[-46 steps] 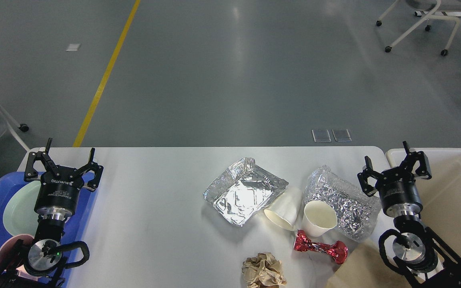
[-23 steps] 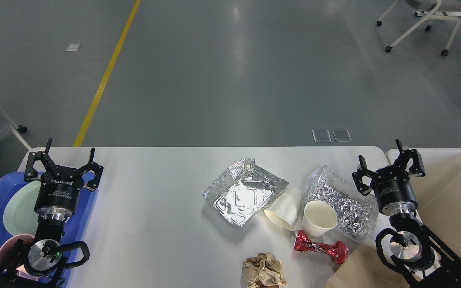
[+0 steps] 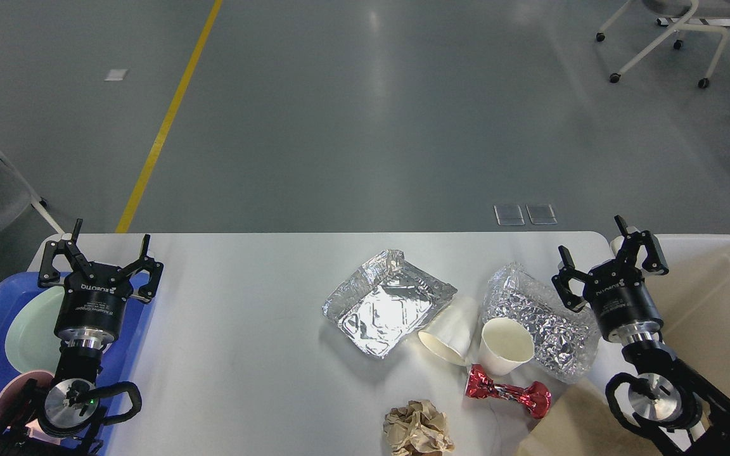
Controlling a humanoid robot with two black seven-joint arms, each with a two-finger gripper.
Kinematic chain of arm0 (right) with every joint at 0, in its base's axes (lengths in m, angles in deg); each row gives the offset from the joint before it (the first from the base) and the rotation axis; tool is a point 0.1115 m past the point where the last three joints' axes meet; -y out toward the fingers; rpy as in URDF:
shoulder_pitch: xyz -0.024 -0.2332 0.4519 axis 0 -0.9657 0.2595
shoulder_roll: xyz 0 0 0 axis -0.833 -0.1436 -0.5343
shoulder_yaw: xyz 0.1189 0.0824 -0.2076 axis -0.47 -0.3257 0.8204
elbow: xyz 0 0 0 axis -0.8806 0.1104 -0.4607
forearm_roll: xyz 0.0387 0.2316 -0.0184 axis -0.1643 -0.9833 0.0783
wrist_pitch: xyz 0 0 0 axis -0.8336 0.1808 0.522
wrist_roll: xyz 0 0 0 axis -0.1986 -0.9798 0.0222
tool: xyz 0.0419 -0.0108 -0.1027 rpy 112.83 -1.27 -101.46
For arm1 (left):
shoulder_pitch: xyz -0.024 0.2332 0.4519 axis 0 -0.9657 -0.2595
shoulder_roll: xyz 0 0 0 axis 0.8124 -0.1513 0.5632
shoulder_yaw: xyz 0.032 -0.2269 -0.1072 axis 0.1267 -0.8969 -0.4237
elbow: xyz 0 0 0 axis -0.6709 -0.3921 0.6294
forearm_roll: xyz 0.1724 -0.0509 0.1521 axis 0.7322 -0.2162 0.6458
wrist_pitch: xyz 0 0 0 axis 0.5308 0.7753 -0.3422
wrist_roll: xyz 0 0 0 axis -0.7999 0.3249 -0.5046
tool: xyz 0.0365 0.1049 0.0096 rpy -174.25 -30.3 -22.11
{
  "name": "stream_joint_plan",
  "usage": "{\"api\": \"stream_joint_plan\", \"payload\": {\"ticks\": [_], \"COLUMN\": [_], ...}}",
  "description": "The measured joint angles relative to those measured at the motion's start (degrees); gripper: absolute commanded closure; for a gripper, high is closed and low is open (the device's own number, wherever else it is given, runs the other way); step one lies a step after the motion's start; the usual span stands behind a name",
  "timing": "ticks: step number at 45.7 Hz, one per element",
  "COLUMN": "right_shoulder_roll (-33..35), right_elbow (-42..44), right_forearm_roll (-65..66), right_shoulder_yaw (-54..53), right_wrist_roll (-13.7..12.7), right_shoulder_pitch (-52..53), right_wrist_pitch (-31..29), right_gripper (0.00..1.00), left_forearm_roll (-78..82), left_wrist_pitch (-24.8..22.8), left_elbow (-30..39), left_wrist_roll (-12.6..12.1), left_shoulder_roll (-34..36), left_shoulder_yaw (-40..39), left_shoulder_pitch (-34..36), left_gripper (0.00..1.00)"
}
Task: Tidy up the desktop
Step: 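Raise the right gripper up and away from the foil bag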
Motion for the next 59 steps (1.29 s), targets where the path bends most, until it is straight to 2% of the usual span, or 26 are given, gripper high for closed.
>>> {"api": "stream_joint_plan", "payload": {"ticks": [6, 12, 17, 22, 31, 39, 44, 49, 52, 59], "right_shoulder_roll": [11.6, 17.7, 23.8, 27.5, 27.3, 19.6, 13.2, 10.2, 8.5, 3.0], "right_elbow": [-0.1, -0.1, 0.2, 0.4, -0.2, -0.6, -1.2, -4.2, -6.7, -13.9], "right_forearm_roll": [-0.8, -1.0, -1.0, -0.9, -1.2, -6.0, -8.6, -9.3, -9.6, -12.7], "right_shoulder_yaw": [11.1, 20.2, 34.3, 54.5, 87.7, 111.4, 121.6, 126.9, 129.5, 134.0], "right_wrist_roll": [0.2, 0.2, 0.1, 0.0, 0.0, -0.3, -1.4, -4.6, -8.3, -19.7], "right_shoulder_pitch": [5.3, 10.7, 21.1, 35.1, 59.2, 75.3, 82.4, 87.8, 91.9, 101.4], "right_wrist_pitch": [-6.8, -11.5, -14.3, -14.6, -15.0, -18.8, -22.0, -23.4, -23.6, -23.6], "right_gripper": [0.00, 0.00, 0.00, 0.00, 0.00, 0.00, 0.00, 0.00, 0.00, 0.00], "left_forearm_roll": [0.0, 0.0, 0.0, 0.0, 0.0, 0.0, 0.0, 0.0, 0.0, 0.0], "left_wrist_pitch": [0.0, 0.0, 0.0, 0.0, 0.0, 0.0, 0.0, 0.0, 0.0, 0.0], "left_elbow": [0.0, 0.0, 0.0, 0.0, 0.0, 0.0, 0.0, 0.0, 0.0, 0.0], "left_wrist_roll": [0.0, 0.0, -0.1, -0.1, -0.1, -0.1, -0.1, -0.1, -0.1, -0.1], "left_shoulder_roll": [0.0, 0.0, 0.0, 0.0, 0.0, 0.0, 0.0, 0.0, 0.0, 0.0], "left_shoulder_yaw": [0.0, 0.0, 0.0, 0.0, 0.0, 0.0, 0.0, 0.0, 0.0, 0.0], "left_shoulder_pitch": [0.0, 0.0, 0.0, 0.0, 0.0, 0.0, 0.0, 0.0, 0.0, 0.0], "left_gripper": [0.04, 0.04, 0.04, 0.04, 0.04, 0.04, 0.04, 0.04, 0.04, 0.04]}}
